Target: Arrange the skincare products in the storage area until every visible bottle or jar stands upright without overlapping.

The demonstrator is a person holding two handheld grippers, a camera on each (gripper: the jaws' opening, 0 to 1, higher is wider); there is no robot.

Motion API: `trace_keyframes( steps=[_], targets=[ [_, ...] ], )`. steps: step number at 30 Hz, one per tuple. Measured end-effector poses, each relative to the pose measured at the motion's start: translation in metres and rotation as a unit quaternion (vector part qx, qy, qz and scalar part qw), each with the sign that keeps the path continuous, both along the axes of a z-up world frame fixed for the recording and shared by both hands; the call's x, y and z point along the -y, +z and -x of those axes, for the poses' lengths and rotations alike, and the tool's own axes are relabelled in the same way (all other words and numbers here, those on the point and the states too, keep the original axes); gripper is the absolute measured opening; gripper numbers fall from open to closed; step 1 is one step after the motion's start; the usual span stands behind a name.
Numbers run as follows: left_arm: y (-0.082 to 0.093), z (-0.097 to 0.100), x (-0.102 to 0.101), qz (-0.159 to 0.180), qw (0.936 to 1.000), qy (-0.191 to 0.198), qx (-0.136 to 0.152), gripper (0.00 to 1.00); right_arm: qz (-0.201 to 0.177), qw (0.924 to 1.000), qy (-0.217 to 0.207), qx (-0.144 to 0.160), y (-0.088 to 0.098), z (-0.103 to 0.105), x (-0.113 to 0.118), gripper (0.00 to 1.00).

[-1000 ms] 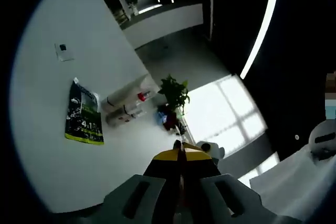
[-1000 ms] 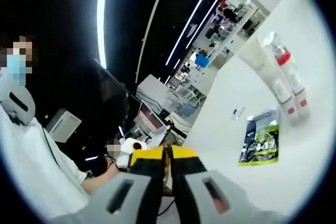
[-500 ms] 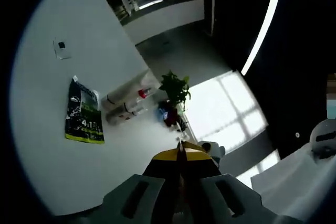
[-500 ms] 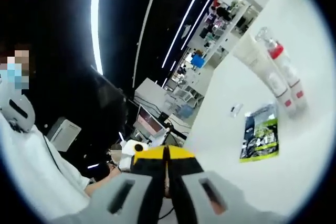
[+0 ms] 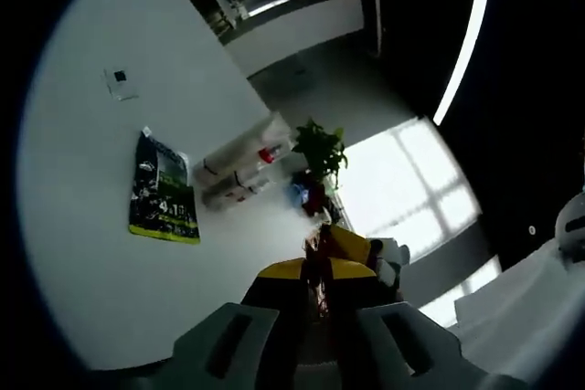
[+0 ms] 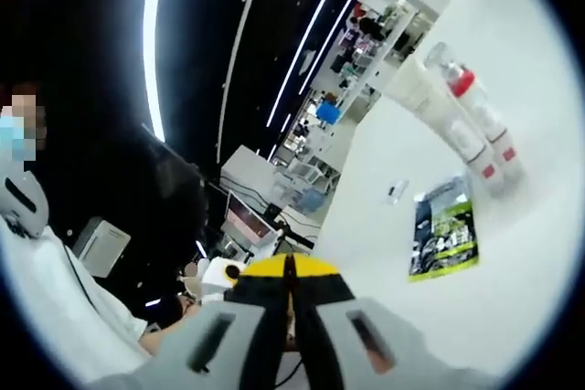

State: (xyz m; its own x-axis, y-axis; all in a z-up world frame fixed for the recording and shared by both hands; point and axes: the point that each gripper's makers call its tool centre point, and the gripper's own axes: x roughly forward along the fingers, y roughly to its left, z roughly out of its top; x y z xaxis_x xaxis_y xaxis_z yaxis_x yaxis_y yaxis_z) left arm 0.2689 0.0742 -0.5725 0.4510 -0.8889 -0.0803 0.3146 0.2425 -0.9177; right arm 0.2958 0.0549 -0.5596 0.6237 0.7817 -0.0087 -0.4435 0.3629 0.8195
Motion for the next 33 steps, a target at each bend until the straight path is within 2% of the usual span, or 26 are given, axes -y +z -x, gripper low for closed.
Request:
trace_keyframes(
  steps=[6, 11, 20, 22, 28, 33],
  targets=[
    [-0.012, 0.012, 0.005, -0.016, 0.9997, -0.015, -0.011, 0.05, -0.01, 0.9998, -0.016, -0.01, -0.002, -0.004, 0.003, 0.01],
    [-0.014, 0.014, 0.004, -0.009, 0.9997, -0.011, -0.02, 0.01, 0.009, 0.9997, -0.02, -0.013, -0.009, -0.006, 0.006, 0.01],
    [-0.024, 0.013, -0.003, -0.024, 0.9993, -0.005, -0.028, 0.0, 0.022, 0.9988, -0.036, -0.022, -0.017, -0.012, 0.011, 0.01],
    [-0.026, 0.013, -0.005, -0.024, 0.9992, -0.004, -0.032, 0.0, 0.047, 0.9983, -0.03, -0.016, -0.021, -0.013, 0.01, 0.01],
    [-0.032, 0.001, -0.018, -0.028, 0.9986, 0.012, -0.043, 0.0, 0.088, 0.9959, -0.02, -0.004, -0.027, -0.019, 0.004, 0.01],
    [-0.038, -0.01, -0.028, -0.035, 0.9979, 0.022, -0.05, 0.0, 0.135, 0.9909, -0.001, 0.01, -0.035, -0.027, -0.005, 0.01]
  ],
)
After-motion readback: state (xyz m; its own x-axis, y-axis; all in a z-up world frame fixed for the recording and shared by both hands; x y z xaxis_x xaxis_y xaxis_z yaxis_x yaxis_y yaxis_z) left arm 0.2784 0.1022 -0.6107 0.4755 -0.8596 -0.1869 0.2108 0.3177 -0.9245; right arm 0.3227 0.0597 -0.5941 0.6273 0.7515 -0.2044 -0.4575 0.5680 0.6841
